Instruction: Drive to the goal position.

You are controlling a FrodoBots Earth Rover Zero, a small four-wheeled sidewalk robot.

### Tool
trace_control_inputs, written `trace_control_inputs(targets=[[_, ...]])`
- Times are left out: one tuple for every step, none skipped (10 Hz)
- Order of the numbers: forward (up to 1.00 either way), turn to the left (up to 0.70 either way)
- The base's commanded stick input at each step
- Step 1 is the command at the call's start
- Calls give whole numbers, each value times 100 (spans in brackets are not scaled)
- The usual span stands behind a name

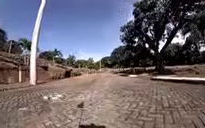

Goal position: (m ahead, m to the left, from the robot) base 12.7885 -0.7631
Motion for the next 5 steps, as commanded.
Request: trace_control_inputs(targets=[[100, 0], [100, 0], [100, 0], [100, 0], [100, 0]])
